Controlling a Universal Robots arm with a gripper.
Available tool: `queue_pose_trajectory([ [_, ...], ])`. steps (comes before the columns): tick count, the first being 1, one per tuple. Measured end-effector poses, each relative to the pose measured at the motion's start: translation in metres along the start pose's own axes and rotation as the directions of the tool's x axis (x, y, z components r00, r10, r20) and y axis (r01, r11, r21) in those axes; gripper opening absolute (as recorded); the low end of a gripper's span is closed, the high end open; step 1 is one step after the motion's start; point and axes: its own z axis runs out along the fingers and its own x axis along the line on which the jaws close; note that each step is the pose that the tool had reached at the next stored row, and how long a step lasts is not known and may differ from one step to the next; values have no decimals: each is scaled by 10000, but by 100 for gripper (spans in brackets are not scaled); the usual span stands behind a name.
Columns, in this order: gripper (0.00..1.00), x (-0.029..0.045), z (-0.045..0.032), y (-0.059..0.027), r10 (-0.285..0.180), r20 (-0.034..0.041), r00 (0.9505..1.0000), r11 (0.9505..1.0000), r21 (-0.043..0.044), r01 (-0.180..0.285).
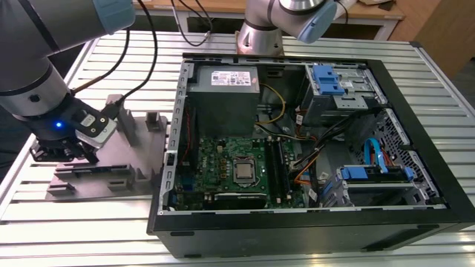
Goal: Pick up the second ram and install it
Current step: 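Pick up the second ram and move it above second insertion slot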
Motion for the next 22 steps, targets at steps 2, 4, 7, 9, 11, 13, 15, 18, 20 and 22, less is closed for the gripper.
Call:
queue_pose_trajectory([
  [2,11,0,0,0,-249,-11,9997,9997,-6,249],
  [4,11,0,0,0,-491,-21,9988,9988,-12,491],
  [7,11,0,0,0,-856,-37,9963,9963,-21,856],
  [9,11,0,1,0,-1102,-47,9939,9939,-28,1102],
  [11,11,0,1,0,-1328,-56,9911,9911,-35,1328],
  [13,11,0,1,0,-1547,-65,9879,9880,-41,1547],
  [15,11,0,1,0,-1767,-74,9842,9843,-48,1767],
  [18,11,0,1,0,-2081,-86,9781,9781,-58,2080],
  [20,11,0,1,0,-2280,-95,9736,9737,-64,2279],
  [22,11,0,1,0,-2484,-102,9686,9686,-71,2483],
])
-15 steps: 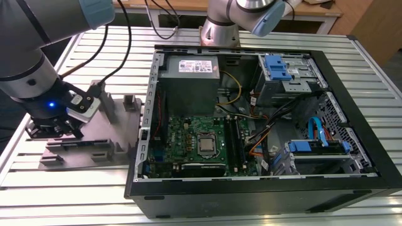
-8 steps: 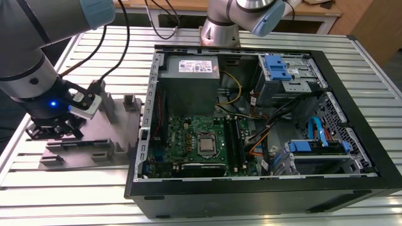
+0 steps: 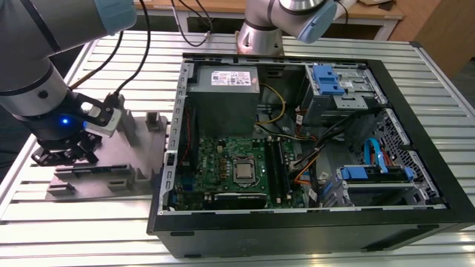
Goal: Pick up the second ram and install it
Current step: 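Pick up the second ram and move it above second insertion slot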
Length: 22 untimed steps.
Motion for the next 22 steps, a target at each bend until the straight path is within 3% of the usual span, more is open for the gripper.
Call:
queue_pose_trajectory([
  [10,11,0,1,0,-1122,-48,9937,9937,-28,1122],
  [22,11,0,2,0,-2256,-93,9742,9742,-63,2256],
])
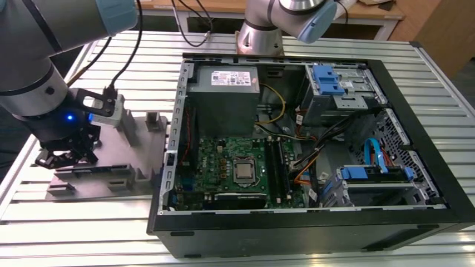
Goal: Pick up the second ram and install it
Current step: 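Pick up the second ram and move it above second insertion slot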
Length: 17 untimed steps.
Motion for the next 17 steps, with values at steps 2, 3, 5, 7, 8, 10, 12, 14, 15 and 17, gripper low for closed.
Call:
queue_pose_trajectory([
  [2,11,0,0,0,-179,-8,9998,9998,-5,179],
  [3,11,0,0,0,-267,-12,9996,9996,-7,267],
  [5,11,0,0,0,-449,-20,9990,9990,-11,449],
  [7,11,0,0,0,-623,-28,9981,9981,-16,623],
  [8,11,0,0,0,-714,-31,9974,9974,-18,714],
  [10,11,0,0,0,-906,-39,9959,9959,-23,906],
  [12,11,0,0,0,-1099,-47,9939,9939,-29,1099],
  [14,11,0,1,0,-1293,-55,9916,9916,-34,1293],
  [15,11,0,1,0,-1397,-59,9902,9902,-37,1397],
  [17,11,0,1,0,-1605,-68,9870,9870,-44,1604],
])
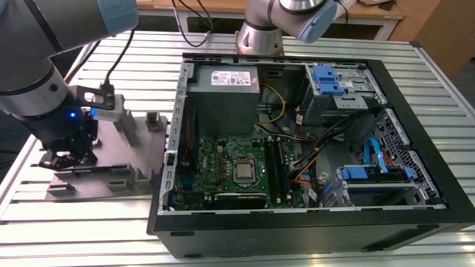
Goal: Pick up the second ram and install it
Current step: 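Pick up the second ram and move it above second insertion slot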
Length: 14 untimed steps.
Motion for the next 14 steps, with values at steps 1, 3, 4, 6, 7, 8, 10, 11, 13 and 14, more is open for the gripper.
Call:
queue_pose_trajectory([
  [1,11,0,1,0,-104,-4,9999,9999,-2,104],
  [3,11,0,1,0,-311,-13,9995,9995,-6,311],
  [4,11,0,1,0,-417,-18,9991,9991,-10,417],
  [6,11,0,1,0,-625,-27,9980,9980,-15,625],
  [7,11,0,1,0,-722,-30,9974,9974,-17,722],
  [8,11,0,1,0,-801,-34,9968,9968,-19,801],
  [10,11,0,1,0,-948,-40,9955,9955,-23,948],
  [11,11,0,1,0,-1017,-43,9948,9948,-25,1017],
  [13,11,0,1,0,-1151,-49,9933,9934,-29,1151],
  [14,11,0,1,0,-1219,-51,9925,9925,-31,1218],
])
